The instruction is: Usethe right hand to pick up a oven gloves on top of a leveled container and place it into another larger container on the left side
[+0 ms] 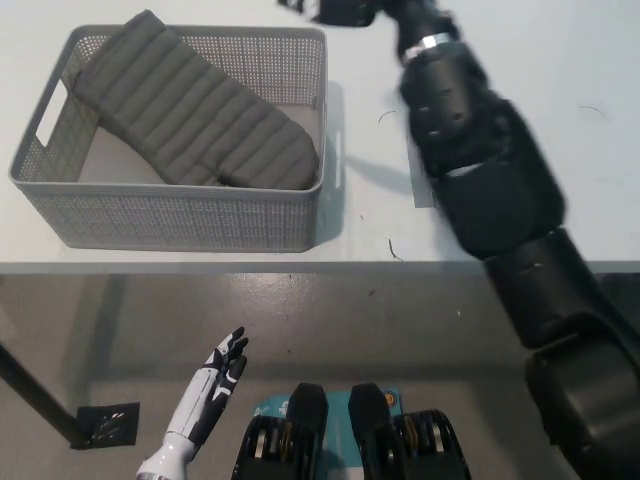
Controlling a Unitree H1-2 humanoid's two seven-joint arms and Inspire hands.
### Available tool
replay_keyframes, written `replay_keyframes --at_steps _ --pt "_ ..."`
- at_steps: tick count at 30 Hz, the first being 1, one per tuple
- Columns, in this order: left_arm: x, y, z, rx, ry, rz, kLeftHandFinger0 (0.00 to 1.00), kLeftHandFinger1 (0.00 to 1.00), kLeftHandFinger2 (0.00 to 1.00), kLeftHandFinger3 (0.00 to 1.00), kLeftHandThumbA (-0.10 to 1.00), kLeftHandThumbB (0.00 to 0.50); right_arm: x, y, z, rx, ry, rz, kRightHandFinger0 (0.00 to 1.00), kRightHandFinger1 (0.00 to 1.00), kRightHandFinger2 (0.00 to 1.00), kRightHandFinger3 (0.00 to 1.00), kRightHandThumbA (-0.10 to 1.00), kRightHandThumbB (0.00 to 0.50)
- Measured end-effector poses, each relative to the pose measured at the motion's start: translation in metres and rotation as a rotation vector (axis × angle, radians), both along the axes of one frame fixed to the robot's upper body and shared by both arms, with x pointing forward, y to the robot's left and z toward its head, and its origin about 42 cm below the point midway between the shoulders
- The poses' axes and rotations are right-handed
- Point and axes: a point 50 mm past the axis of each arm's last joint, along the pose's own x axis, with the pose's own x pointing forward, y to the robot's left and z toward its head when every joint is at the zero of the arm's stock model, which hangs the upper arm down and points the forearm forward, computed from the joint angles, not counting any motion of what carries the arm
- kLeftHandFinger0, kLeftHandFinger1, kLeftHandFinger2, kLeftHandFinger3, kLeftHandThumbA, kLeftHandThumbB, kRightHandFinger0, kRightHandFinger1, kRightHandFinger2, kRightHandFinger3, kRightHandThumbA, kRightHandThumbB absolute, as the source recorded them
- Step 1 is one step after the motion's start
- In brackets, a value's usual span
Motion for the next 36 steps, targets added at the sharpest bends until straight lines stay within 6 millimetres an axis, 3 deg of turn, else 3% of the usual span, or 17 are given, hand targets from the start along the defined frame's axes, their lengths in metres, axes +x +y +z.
replay_keyframes --at_steps 1,4,7,11,14,17,18,19,20,22,24,26,27,29,30,33,36 --pt "0.000 0.000 0.000 0.000 0.000 0.000 1.00 1.00 1.00 1.00 1.00 0.500 0.000 -0.003 -0.001 0.006 0.001 -0.002 1.00 1.00 1.00 1.00 1.00 0.295" --pt "0.000 0.000 -0.001 0.000 0.002 0.000 1.00 1.00 1.00 1.00 1.00 0.500 -0.009 -0.043 0.000 0.070 -0.029 -0.045 1.00 1.00 1.00 1.00 1.00 0.319" --pt "0.000 0.000 -0.001 -0.001 0.004 0.000 1.00 1.00 1.00 1.00 1.00 0.499 -0.020 -0.077 -0.009 0.106 -0.046 -0.084 1.00 1.00 1.00 1.00 1.00 0.307" --pt "-0.001 -0.001 -0.002 -0.001 0.007 0.001 1.00 1.00 1.00 1.00 1.00 0.500 -0.038 -0.115 -0.033 0.133 -0.048 -0.133 1.00 1.00 1.00 1.00 1.00 0.402" --pt "-0.001 -0.001 -0.002 -0.001 0.010 0.001 1.00 1.00 1.00 1.00 1.00 0.500 -0.061 -0.146 -0.057 0.150 -0.044 -0.176 1.00 1.00 1.00 1.00 1.00 0.377" --pt "-0.001 -0.001 -0.003 -0.002 0.012 0.001 1.00 1.00 1.00 1.00 1.00 0.500 -0.080 -0.165 -0.076 0.155 -0.033 -0.204 1.00 1.00 1.00 1.00 1.00 0.401" --pt "-0.001 -0.001 -0.003 -0.002 0.013 0.001 1.00 1.00 1.00 1.00 1.00 0.500 -0.088 -0.170 -0.082 0.160 -0.032 -0.210 1.00 1.00 1.00 1.00 1.00 0.393" --pt "-0.001 -0.001 -0.004 -0.002 0.014 0.001 1.00 1.00 1.00 1.00 1.00 0.500 -0.100 -0.178 -0.092 0.164 -0.029 -0.220 1.00 1.00 1.00 1.00 1.00 0.342" --pt "-0.001 -0.001 -0.004 -0.002 0.015 0.001 1.00 1.00 1.00 1.00 1.00 0.500 -0.109 -0.183 -0.097 0.167 -0.028 -0.225 1.00 1.00 1.00 1.00 0.99 0.299" --pt "-0.002 -0.001 -0.005 -0.002 0.018 0.001 1.00 1.00 1.00 1.00 1.00 0.500 -0.129 -0.191 -0.109 0.173 -0.030 -0.230 1.00 1.00 1.00 1.00 1.00 0.324" --pt "-0.002 -0.001 -0.006 -0.002 0.022 0.002 1.00 1.00 1.00 1.00 1.00 0.500 -0.143 -0.195 -0.118 0.176 -0.027 -0.231 1.00 1.00 1.00 1.00 1.00 0.235" --pt "-0.003 -0.002 -0.007 -0.001 0.029 0.002 1.00 1.00 1.00 1.00 1.00 0.498 -0.170 -0.197 -0.130 0.180 -0.027 -0.224 1.00 1.00 1.00 1.00 1.00 0.195" --pt "-0.003 -0.002 -0.008 -0.001 0.030 0.002 1.00 1.00 1.00 1.00 1.00 0.500 -0.183 -0.198 -0.136 0.182 -0.026 -0.220 1.00 1.00 1.00 1.00 1.00 0.192" --pt "-0.003 -0.002 -0.008 0.001 0.031 0.000 1.00 1.00 1.00 1.00 1.00 0.500 -0.207 -0.196 -0.146 0.182 -0.031 -0.203 1.00 1.00 1.00 1.00 1.00 0.296" --pt "-0.003 -0.002 -0.008 0.002 0.032 -0.001 1.00 1.00 1.00 1.00 1.00 0.500 -0.217 -0.194 -0.149 0.183 -0.037 -0.188 1.00 1.00 1.00 1.00 1.00 0.311" --pt "-0.002 -0.003 -0.008 0.004 0.030 -0.004 1.00 1.00 1.00 1.00 1.00 0.500 -0.240 -0.188 -0.170 0.197 0.005 -0.147 1.00 1.00 1.00 1.00 1.00 0.305" --pt "-0.002 -0.003 -0.008 0.010 0.029 -0.010 1.00 1.00 1.00 1.00 1.00 0.500 -0.260 -0.178 -0.204 0.233 0.102 -0.099 1.00 1.00 1.00 1.00 1.00 0.286"
